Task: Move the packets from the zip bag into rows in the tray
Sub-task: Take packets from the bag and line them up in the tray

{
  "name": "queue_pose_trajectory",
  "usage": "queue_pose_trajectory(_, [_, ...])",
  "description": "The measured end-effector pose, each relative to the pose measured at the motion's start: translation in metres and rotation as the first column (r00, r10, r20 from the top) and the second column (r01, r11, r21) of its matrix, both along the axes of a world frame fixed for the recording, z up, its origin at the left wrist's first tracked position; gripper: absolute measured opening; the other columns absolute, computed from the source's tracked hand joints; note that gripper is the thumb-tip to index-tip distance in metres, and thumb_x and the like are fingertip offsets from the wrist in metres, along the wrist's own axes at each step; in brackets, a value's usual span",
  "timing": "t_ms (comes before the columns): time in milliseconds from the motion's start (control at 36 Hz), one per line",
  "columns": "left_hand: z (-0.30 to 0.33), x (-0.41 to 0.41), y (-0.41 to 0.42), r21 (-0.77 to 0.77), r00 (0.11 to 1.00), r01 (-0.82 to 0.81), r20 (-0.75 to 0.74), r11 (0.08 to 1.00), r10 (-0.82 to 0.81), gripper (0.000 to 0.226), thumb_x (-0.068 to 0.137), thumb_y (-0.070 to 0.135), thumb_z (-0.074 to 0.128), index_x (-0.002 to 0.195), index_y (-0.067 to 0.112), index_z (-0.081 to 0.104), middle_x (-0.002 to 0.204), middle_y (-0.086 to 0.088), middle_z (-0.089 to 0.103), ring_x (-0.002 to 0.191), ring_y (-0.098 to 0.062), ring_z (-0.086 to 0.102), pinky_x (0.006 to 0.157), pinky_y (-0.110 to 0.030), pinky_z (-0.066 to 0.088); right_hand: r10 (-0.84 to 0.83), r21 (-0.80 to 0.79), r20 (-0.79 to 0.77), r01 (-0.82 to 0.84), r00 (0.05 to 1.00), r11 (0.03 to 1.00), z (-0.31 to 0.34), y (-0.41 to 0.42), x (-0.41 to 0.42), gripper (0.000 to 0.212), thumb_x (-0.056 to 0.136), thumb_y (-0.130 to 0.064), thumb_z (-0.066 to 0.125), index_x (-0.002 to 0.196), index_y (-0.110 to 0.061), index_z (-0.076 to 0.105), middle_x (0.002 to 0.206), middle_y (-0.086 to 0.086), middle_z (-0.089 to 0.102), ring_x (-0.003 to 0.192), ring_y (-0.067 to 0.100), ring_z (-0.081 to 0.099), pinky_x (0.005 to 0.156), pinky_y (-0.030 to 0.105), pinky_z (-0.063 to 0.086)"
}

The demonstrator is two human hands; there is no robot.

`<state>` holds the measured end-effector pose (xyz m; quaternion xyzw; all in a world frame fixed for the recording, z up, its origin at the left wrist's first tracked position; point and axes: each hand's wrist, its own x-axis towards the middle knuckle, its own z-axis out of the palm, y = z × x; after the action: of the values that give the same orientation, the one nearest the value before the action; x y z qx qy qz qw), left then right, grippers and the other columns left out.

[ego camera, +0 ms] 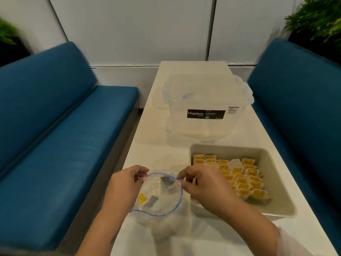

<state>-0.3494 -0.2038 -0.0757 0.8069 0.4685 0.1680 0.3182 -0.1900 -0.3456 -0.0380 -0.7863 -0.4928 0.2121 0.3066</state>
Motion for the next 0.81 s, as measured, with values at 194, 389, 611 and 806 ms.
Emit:
queue_pose_trajectory(194, [-0.006, -0.005, -0.01, -0.011, 0.999, 0.039, -0.019, 0.999, -0.039, 0.019, 0.084, 0.014, 0.067, 0.092, 0.031, 0.072, 0.077, 0.021, 0.066, 0.078, 0.005, 0.062, 0.071, -0.008, 0.046, 0.331, -0.299, 0.125, -0.282, 0.935, 0.911, -0.052, 0.046, -0.045, 0.039, 0.093, -0.007, 0.05, 0.128, -0.021, 0.059, 0.13, 0.004, 0.058, 0.12, 0.022, 0.052, 0.098, 0.027, 0.038])
queue_pose_trajectory(389, [-0.005, -0.009, -0.009, -0.022, 0.998, 0.056, -0.015, 0.998, -0.056, 0.019, 0.086, 0.017, 0.065, 0.096, 0.032, 0.071, 0.076, 0.022, 0.063, 0.077, 0.005, 0.06, 0.065, 0.0, 0.039, 0.416, -0.519, 0.223, -0.254, 0.882, 0.816, -0.082, 0.069, -0.065, 0.025, 0.091, -0.01, 0.05, 0.113, -0.004, 0.061, 0.117, 0.018, 0.055, 0.104, 0.036, 0.056, 0.084, 0.037, 0.045])
queue_pose_trajectory(611, [-0.003, -0.011, -0.011, -0.025, 0.996, 0.068, -0.052, 0.997, -0.069, 0.02, 0.087, 0.019, 0.064, 0.099, 0.034, 0.069, 0.085, 0.02, 0.067, 0.086, -0.003, 0.063, 0.08, -0.024, 0.051, 0.42, -0.575, 0.266, -0.207, 0.867, 0.792, -0.092, 0.071, -0.073, 0.029, 0.09, -0.021, 0.052, 0.114, -0.008, 0.062, 0.115, 0.013, 0.059, 0.103, 0.03, 0.057, 0.087, 0.036, 0.049])
queue_pose_trajectory(806, [0.0, -0.011, -0.009, -0.017, 0.996, 0.076, -0.054, 0.997, -0.076, 0.021, 0.088, 0.019, 0.062, 0.101, 0.034, 0.069, 0.09, 0.018, 0.068, 0.087, -0.002, 0.063, 0.079, -0.022, 0.051, 0.448, -0.632, 0.232, -0.216, 0.863, 0.744, -0.087, 0.072, -0.072, 0.028, 0.09, -0.015, 0.055, 0.116, -0.007, 0.059, 0.115, 0.015, 0.06, 0.103, 0.032, 0.058, 0.087, 0.038, 0.048])
